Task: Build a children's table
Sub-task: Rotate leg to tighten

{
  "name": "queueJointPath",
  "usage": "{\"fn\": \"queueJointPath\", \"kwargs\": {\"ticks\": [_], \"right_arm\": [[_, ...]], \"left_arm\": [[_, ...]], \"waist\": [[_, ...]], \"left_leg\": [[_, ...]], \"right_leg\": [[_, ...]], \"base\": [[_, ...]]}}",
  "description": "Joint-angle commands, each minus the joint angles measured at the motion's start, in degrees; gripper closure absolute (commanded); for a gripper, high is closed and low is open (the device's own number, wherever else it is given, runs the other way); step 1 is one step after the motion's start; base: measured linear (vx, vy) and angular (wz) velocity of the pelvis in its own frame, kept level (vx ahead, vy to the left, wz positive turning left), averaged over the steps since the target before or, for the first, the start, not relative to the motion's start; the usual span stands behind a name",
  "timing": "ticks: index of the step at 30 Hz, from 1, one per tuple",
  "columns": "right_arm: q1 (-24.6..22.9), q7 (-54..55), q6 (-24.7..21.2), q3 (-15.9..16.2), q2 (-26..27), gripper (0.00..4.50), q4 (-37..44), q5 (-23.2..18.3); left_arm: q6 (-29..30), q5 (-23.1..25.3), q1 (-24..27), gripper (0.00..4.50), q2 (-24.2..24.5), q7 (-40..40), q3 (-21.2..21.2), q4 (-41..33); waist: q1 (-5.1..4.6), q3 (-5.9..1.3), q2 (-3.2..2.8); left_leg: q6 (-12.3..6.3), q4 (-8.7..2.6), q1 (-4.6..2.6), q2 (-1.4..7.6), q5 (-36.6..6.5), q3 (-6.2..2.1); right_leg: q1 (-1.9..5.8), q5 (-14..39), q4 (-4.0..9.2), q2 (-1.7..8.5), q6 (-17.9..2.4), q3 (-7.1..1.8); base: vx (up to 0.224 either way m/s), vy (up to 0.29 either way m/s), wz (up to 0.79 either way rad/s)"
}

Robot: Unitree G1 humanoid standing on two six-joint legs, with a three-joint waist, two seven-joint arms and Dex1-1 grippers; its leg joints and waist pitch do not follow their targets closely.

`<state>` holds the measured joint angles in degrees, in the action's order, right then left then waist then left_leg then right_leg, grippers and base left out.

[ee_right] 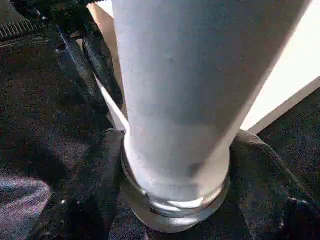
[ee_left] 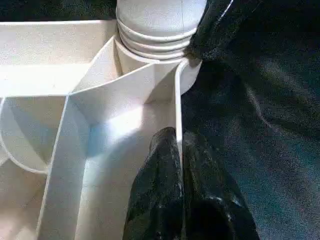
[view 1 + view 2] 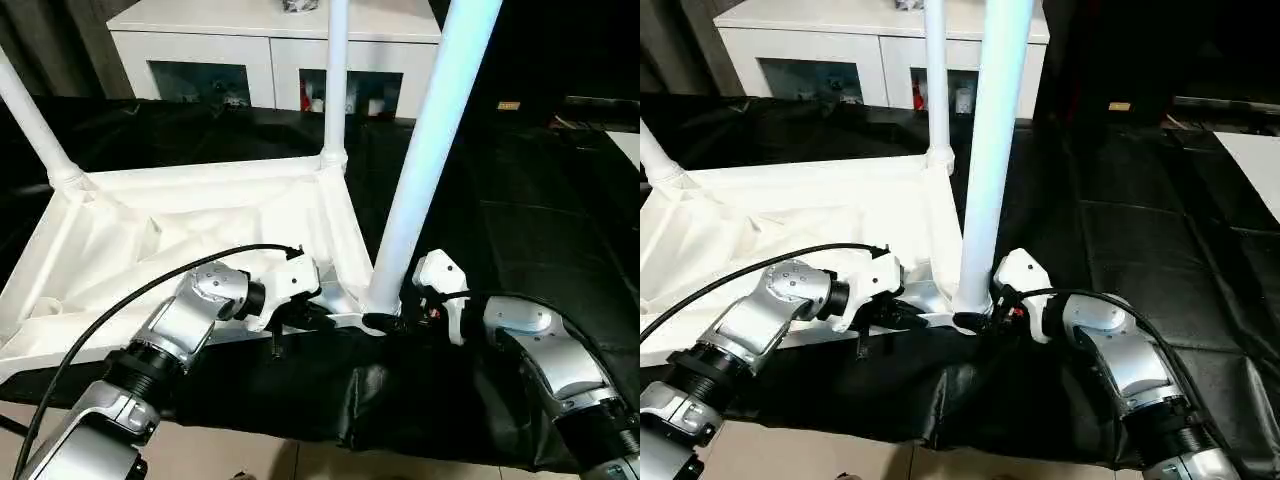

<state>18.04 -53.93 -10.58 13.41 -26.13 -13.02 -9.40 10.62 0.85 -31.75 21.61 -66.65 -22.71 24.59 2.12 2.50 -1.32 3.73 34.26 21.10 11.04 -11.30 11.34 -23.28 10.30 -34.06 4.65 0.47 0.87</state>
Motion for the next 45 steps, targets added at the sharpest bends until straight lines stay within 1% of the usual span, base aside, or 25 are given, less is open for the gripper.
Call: {"fn": "queueJointPath", "kwargs": {"ticks": [1,7,10,11,13,14,15,16,17,18,21,23,24,25,27,29,31,32,33,35,36,39,42,44,45], "right_arm": [[0.61,-0.93,0.30,-0.60,-0.07,1.72,-0.23,-0.48],[0.55,0.45,-0.52,-1.22,0.87,1.80,-1.00,-0.49],[1.55,5.89,0.49,-1.99,2.43,1.81,-4.15,1.86],[1.55,5.89,0.49,-1.99,2.43,1.81,-4.15,1.86],[3.34,16.93,-0.76,-4.80,6.34,1.81,-8.50,3.60],[4.39,24.99,-2.54,-6.99,9.25,1.82,-10.62,4.27],[4.39,24.99,-2.54,-6.99,9.25,1.82,-10.62,4.27],[5.25,31.87,-4.10,-8.76,11.69,1.83,-12.30,4.96],[5.33,32.57,-4.27,-8.94,11.99,1.83,-12.46,5.00],[6.42,40.24,-5.74,-10.56,15.32,1.83,-14.44,5.58],[7.94,47.43,-6.37,-11.61,18.90,1.83,-16.81,6.16],[9.27,50.84,-6.13,-11.40,20.92,1.83,-18.78,6.95],[10.13,51.49,-5.51,-10.57,21.75,1.83,-19.84,7.64],[10.13,51.49,-5.51,-10.57,21.75,1.83,-19.84,7.64],[11.38,51.57,-4.13,-9.41,22.68,1.83,-21.37,8.45],[11.94,51.24,-3.43,-9.23,23.30,1.83,-21.57,8.23],[11.85,48.55,-0.96,-9.12,24.25,1.83,-19.89,6.92],[11.55,47.73,0.30,-8.70,24.20,1.27,-18.79,7.03],[11.19,46.46,0.65,-8.13,23.90,1.13,-17.65,6.96],[11.12,45.90,0.87,-7.76,23.72,1.11,-17.30,7.04],[10.67,45.29,0.61,-7.71,22.91,0.92,-16.07,7.00],[9.30,43.60,-0.57,-8.61,20.65,0.66,-12.80,6.16],[8.55,41.35,-1.37,-8.92,19.06,0.59,-11.12,5.55],[6.26,31.83,-2.52,-8.88,13.47,0.59,-6.71,3.18],[6.26,31.83,-2.52,-8.88,13.47,0.59,-6.71,3.18]], "left_arm": [[0.27,-0.37,0.47,4.50,-0.11,-1.58,-0.96,-1.58],[1.02,0.03,0.78,4.50,0.00,-1.27,-1.11,-1.49],[1.98,0.75,0.58,4.50,-0.58,0.68,-0.89,-0.33],[1.98,0.75,0.58,4.50,-0.58,0.68,-0.89,-0.33],[2.43,1.84,-0.78,4.50,-3.32,6.73,0.45,3.48],[2.92,2.60,-2.20,4.50,-5.68,11.96,1.57,6.55],[2.92,2.60,-2.20,4.50,-5.68,11.96,1.57,6.55],[3.58,3.05,-3.48,4.50,-7.74,16.20,2.54,9.06],[3.68,3.10,-3.66,4.50,-8.00,16.74,2.66,9.36],[4.72,3.51,-6.01,4.50,-11.14,23.16,4.10,13.07],[4.93,3.95,-8.49,4.50,-13.96,29.30,5.23,16.72],[4.59,4.24,-10.59,4.50,-16.14,33.95,6.00,19.69],[3.89,4.39,-11.72,4.50,-17.09,35.75,6.18,21.17],[3.89,4.39,-11.72,4.50,-17.09,35.75,6.18,21.17],[2.74,4.96,-12.97,4.50,-18.04,37.24,6.32,22.72],[2.29,5.32,-13.47,4.50,-18.30,37.46,6.53,23.54],[1.23,6.12,-13.93,4.50,-18.24,37.61,6.34,24.65],[1.10,6.16,-13.85,4.50,-18.13,37.38,6.32,24.72],[0.38,6.51,-13.81,4.50,-17.81,37.37,5.95,24.88],[-0.30,6.66,-13.98,4.50,-17.68,37.55,5.69,25.44],[-0.62,6.61,-13.70,4.50,-17.24,37.10,5.51,25.23],[-0.58,6.50,-12.57,4.50,-15.93,35.37,5.16,23.87],[-1.00,6.64,-11.85,4.50,-15.16,34.13,4.97,22.98],[-1.59,6.45,-9.34,4.50,-12.55,29.16,4.27,19.45],[-1.59,6.45,-9.34,4.50,-12.55,29.16,4.27,19.45]], "waist": [[-0.17,-3.44,0.61],[-0.17,-3.49,0.57],[-0.38,-3.35,0.61],[-0.50,-3.25,0.63],[-0.83,-3.09,0.86],[-1.14,-3.08,0.71],[-1.44,-3.09,0.77],[-1.49,-3.21,0.86],[-1.81,-3.17,0.70],[-1.98,-3.17,0.80],[-1.99,-3.40,0.82],[-1.85,-3.63,0.86],[-1.74,-3.83,0.77],[-1.71,-3.85,0.76],[-1.48,-3.97,0.80],[-1.41,-3.89,0.79],[-1.32,-3.73,0.84],[-1.30,-3.67,0.87],[-1.22,-3.65,0.81],[-1.15,-3.61,0.81],[-1.39,-3.55,0.95],[-1.62,-3.53,0.97],[-1.65,-3.56,1.05],[-1.44,-3.69,0.87],[-1.44,-3.65,0.94]], "left_leg": [[-4.15,-4.03,-0.62,1.77,-9.93,-0.62],[-4.51,-3.95,-0.61,1.73,-9.27,-0.63],[-3.74,-4.08,-0.52,1.70,-10.42,-0.67],[-3.20,-4.16,-0.61,1.66,-11.60,-0.68],[-2.31,-4.23,-0.52,1.56,-12.69,-0.64],[-1.16,-4.41,-0.63,1.42,-13.77,-0.83],[0.02,-4.45,-0.76,1.26,-14.78,-0.92],[0.25,-4.49,-0.79,1.30,-14.97,-1.07],[0.38,-4.50,-0.81,1.27,-15.28,-1.05],[0.36,-4.49,-0.75,1.24,-15.19,-1.01],[0.08,-4.29,-0.72,1.03,-13.67,-0.91],[-0.55,-4.15,-0.48,0.99,-11.37,-0.94],[-1.48,-3.87,-0.44,0.89,-9.33,-0.79],[-1.82,-3.86,-0.42,0.85,-8.85,-0.75],[-3.76,-3.60,-0.25,0.85,-6.75,-0.68],[-4.56,-3.63,-0.31,0.95,-6.86,-0.65],[-4.68,-3.74,-0.38,1.03,-8.37,-0.65],[-4.38,-3.83,-0.39,1.12,-8.92,-0.68],[-4.15,-3.88,-0.45,1.18,-9.20,-0.69],[-4.13,-3.90,-0.34,1.11,-9.53,-0.72],[-3.98,-4.05,-0.17,1.13,-9.62,-0.83],[-3.88,-4.03,-0.30,1.22,-10.36,-0.84],[-4.24,-3.99,-0.21,1.25,-9.53,-0.81],[-5.37,-3.82,-0.16,1.32,-8.61,-0.86],[-5.97,-3.71,-0.12,1.30,-7.84,-0.69]], "right_leg": [[2.65,6.70,3.22,2.33,-14.84,-1.27],[2.71,5.67,3.08,2.30,-15.20,-1.21],[2.62,8.01,3.29,2.35,-14.87,-1.18],[2.52,9.96,3.51,2.32,-14.45,-1.19],[2.34,12.49,3.79,2.25,-13.66,-1.25],[2.28,15.27,3.92,2.28,-13.00,-1.14],[2.10,17.66,4.17,2.18,-11.97,-1.11],[2.28,18.01,4.16,2.24,-11.53,-1.08],[1.98,17.85,4.27,2.20,-11.22,-1.20],[2.00,17.24,4.30,2.12,-11.16,-1.24],[2.03,15.16,4.31,2.17,-11.39,-1.36],[2.40,11.25,3.90,2.11,-11.97,-1.30],[2.56,6.93,3.58,2.06,-12.91,-1.28],[2.64,5.91,3.50,2.03,-13.22,-1.27],[2.94,2.34,3.22,2.17,-14.28,-1.21],[2.98,2.69,3.30,2.27,-14.62,-1.15],[2.90,5.28,3.64,2.33,-14.38,-1.13],[2.91,6.37,3.65,2.34,-14.18,-1.12],[2.84,6.99,3.69,2.37,-14.05,-1.14],[2.90,7.28,3.72,2.31,-13.60,-1.13],[3.01,7.29,3.61,2.30,-13.34,-1.08],[2.97,8.77,3.81,2.36,-12.87,-1.13],[2.94,7.73,3.70,2.27,-13.25,-1.13],[3.36,4.88,3.47,2.30,-13.98,-1.11],[3.12,3.56,3.34,2.22,-14.36,-1.20]], "base": [[0.000,0.000,0.00],[0.000,0.000,0.00],[0.000,0.000,0.00],[0.000,0.000,0.00],[0.000,0.000,0.00],[0.000,0.000,0.00],[0.000,0.000,0.00],[0.000,0.000,0.00],[0.000,0.000,0.00],[0.000,0.000,0.00],[0.000,0.000,0.00],[0.000,0.000,0.00],[0.000,0.000,0.00],[0.000,0.000,0.00],[0.000,0.000,0.00],[0.000,0.000,0.00],[0.000,0.000,0.00],[0.000,0.000,0.00],[0.000,0.000,0.00],[0.000,0.000,0.00],[0.000,0.000,0.00],[0.000,0.000,0.00],[0.000,0.000,0.00],[0.000,0.000,0.00],[0.000,0.000,0.00]]}}
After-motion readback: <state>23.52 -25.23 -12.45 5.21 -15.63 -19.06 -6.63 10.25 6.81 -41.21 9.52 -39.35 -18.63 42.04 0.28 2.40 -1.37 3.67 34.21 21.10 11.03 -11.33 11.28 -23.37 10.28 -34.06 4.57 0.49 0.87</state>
